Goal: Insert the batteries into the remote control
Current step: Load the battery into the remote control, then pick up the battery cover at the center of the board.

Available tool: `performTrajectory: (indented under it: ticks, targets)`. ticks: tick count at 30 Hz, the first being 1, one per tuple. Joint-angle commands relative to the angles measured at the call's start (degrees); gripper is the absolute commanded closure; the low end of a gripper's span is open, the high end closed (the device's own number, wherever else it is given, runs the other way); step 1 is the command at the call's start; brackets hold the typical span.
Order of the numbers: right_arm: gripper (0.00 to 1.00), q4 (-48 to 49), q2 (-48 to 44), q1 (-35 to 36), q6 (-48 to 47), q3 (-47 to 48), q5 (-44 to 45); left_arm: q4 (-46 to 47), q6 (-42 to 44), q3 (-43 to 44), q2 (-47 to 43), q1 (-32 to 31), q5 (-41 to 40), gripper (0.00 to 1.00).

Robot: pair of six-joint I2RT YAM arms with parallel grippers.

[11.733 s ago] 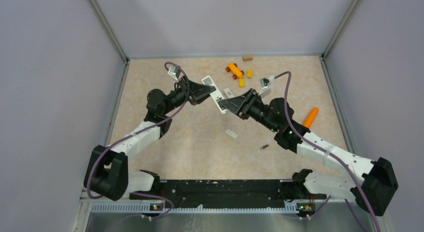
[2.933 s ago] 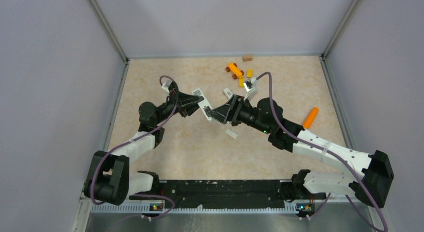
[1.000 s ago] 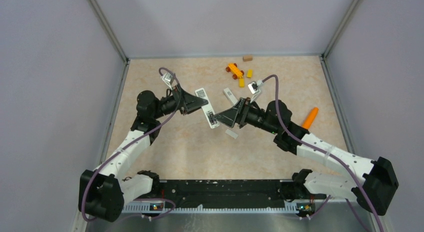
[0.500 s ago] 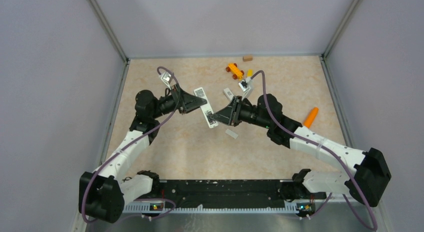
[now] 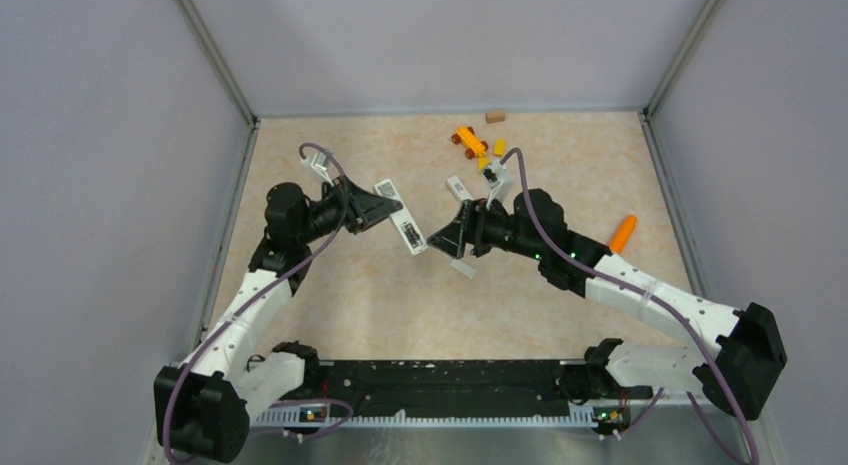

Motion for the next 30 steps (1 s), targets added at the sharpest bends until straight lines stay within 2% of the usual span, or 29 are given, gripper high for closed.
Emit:
performTrajectory:
  ticks: [1,8,13,17,23,30]
  targets:
    - [0.07,-11.8,2.2,-1.7,-11.5,3.4,12.4,-9.5,6.2,-1.7,-2.7,2.4,-9.4,1.0]
    - [0.11,-17.3,14.0,-2.0,-25.2,5.1,14.0,-9.8,6.5,-3.3,-3.3,4.4,-9.3,1.0]
    - [0.35,-22.2,22.6,-2.0,-32.8,9.5,13.2,-10.0,7.2,-2.9,-2.7,5.2,-8.7,1.0]
    - [0.46,-25.4,28.2,-2.0,-35.9,13.0,11.5,-10.0,7.3,-2.6,-1.8,5.7,-7.9,1.0]
    - [0.45,-26.2,32.4,-2.0,-38.0,14.6,6.4,-9.4,7.1,-2.7,-1.0,6.2,-7.3,1.0]
    - [0.43,-28.5,36.3,-1.9,-38.9,16.4,5.6,-8.7,6.9,-2.4,-0.2,6.6,-6.5,1.0]
